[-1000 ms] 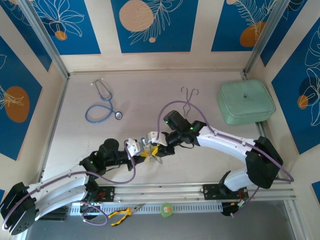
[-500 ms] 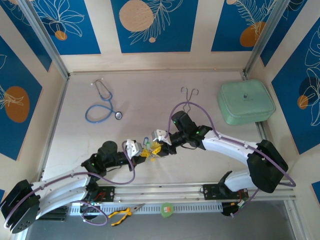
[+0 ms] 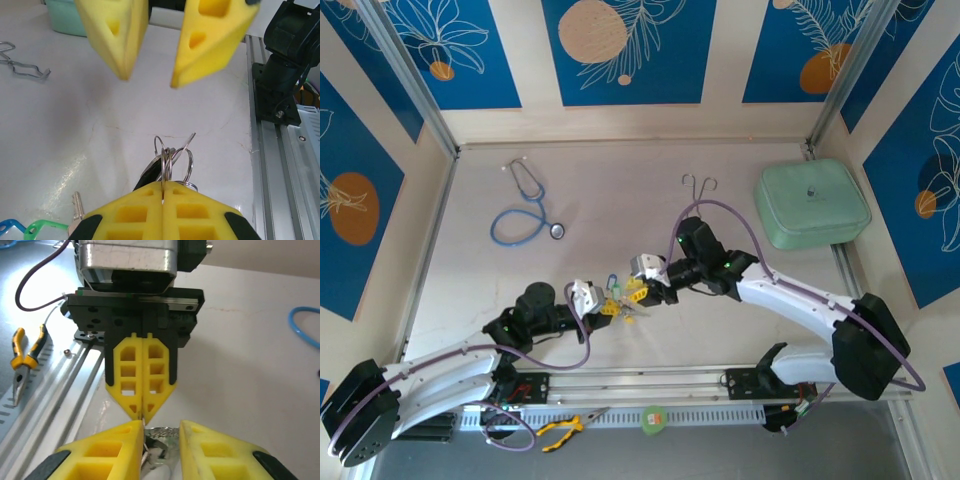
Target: Put the keys on the keyring
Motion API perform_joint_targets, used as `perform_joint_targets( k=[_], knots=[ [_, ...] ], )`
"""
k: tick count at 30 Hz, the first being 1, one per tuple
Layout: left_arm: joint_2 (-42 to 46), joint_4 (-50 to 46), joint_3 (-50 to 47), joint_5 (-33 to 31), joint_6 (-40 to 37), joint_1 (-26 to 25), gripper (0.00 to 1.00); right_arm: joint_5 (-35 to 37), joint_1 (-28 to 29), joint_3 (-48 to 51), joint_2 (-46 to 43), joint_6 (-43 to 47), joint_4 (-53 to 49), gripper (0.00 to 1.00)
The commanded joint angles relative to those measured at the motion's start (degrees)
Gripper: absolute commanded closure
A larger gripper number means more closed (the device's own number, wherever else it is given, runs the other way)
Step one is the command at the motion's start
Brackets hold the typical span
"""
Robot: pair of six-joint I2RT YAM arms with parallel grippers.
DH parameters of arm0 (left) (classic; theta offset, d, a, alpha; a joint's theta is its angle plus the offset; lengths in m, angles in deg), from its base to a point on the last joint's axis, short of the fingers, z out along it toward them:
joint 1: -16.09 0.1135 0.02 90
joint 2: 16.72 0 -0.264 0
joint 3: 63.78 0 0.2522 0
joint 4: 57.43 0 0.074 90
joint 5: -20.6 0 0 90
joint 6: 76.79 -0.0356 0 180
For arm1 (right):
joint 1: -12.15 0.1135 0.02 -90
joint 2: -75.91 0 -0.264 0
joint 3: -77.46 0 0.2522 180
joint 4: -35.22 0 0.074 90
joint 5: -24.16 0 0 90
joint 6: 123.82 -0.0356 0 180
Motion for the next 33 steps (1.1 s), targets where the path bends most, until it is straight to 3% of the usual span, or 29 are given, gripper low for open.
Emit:
perform_joint_targets(
  k=[1, 4, 15, 27, 33],
  knots=[
    [-0.1, -2.1, 0.4, 0.9, -0.4, -0.4, 1.00, 4.9, 0.5, 0.7, 2.1, 4.7, -4.7, 0.74],
    [0.4, -2.4, 0.5, 0.8, -0.4, -0.3, 1.00, 7.7, 2.4, -0.1, 4.7, 7.6, -5.9, 0.74],
    [1.4, -2.9, 0.6, 0.4, -0.4, -0.3, 1.00, 3.7, 4.6, 0.2, 6.0, 7.1, -4.9, 0.73],
    [1.3, -3.1, 0.6, 0.8, -0.7, -0.3, 1.00, 4.9, 3.0, 0.4, 0.6, 3.4, -8.0, 0.73],
    [1.3, -3.0, 0.6, 0.7, -0.7, -0.3, 1.00, 4.1, 4.5, 0.1, 2.2, 2.2, -7.4, 0.73]
  ],
)
